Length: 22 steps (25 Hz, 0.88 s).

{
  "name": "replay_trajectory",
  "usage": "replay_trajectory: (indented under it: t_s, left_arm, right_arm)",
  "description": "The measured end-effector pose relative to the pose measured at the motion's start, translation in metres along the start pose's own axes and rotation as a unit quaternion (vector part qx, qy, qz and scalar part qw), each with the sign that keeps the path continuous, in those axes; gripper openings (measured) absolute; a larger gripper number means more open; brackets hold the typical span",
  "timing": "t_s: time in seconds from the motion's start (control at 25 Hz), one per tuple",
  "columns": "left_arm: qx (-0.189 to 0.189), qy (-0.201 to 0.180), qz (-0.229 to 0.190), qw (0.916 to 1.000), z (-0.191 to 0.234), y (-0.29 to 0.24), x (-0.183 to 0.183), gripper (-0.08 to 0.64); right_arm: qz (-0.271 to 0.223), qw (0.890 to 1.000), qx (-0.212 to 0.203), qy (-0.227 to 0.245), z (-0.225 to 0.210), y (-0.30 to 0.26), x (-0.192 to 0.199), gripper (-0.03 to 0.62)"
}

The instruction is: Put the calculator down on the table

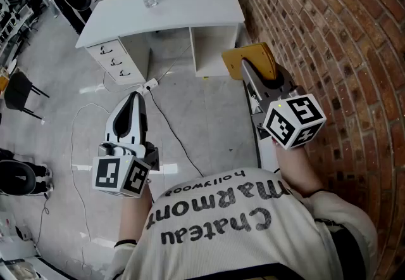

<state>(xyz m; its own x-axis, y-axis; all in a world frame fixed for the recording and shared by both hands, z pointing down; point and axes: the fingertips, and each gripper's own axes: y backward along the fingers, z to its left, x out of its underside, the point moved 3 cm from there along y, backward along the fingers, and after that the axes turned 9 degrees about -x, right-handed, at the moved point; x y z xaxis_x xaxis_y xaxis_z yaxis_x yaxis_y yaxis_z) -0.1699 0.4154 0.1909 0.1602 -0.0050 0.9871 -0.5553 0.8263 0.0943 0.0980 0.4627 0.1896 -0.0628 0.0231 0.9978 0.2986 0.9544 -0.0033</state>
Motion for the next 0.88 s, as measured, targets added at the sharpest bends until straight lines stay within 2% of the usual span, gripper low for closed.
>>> replay_trajectory:
  t_s: [0.48, 0.64, 0.88]
  left_arm:
    - [-0.001, -0.002, -0.010, 0.9999, 0.032, 0.001, -0.016, 0.000]
    - [0.002, -0.007, -0.017, 0.9998, 0.052, 0.001, -0.023, 0.000]
    - [0.005, 0.003, -0.002, 1.0000, 0.083, -0.006, -0.007, 0.000]
  right_arm:
    - [-0.010, 1.000, 0.000, -0.011, 0.019, -0.028, -0.008, 0.092]
    - [-0.024, 0.999, -0.005, -0.029, 0.030, -0.044, -0.011, 0.092]
    - [-0.027, 0.999, 0.003, -0.039, 0.045, -0.067, 0.004, 0.092]
